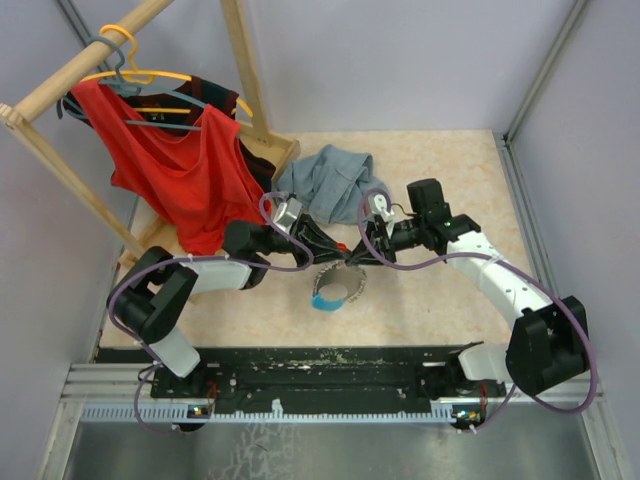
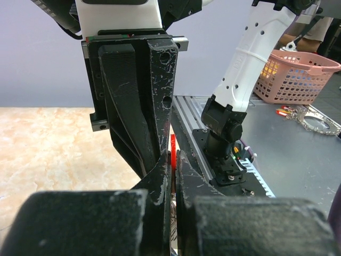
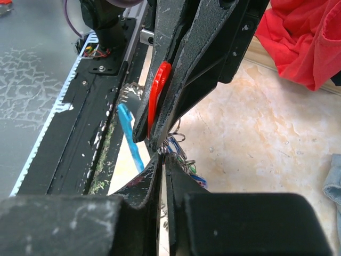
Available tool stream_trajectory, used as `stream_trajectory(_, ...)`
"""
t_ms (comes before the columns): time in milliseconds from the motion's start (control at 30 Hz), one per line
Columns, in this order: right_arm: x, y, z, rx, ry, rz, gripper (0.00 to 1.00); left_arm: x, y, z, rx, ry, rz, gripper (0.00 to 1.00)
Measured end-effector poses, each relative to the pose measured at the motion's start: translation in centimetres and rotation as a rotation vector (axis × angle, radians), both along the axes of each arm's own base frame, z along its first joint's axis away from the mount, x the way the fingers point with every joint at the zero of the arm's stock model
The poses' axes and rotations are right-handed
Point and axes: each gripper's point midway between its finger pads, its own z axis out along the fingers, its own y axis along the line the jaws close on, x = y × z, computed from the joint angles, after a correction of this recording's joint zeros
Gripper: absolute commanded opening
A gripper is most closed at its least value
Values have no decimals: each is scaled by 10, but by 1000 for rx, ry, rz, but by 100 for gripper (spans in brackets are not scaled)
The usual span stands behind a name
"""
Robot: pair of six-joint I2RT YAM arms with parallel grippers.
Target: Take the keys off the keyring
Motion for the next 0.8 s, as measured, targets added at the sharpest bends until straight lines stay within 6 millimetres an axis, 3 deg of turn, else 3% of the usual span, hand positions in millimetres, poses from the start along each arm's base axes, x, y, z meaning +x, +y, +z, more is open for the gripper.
stream_trajectory(433, 0, -2, 4, -18, -11, -4, 0, 6, 3, 0, -2, 2, 19, 0)
stream_trajectory(800, 5, -9, 7, -29, -10, -36, 0, 9, 12, -12, 14, 24, 58, 0)
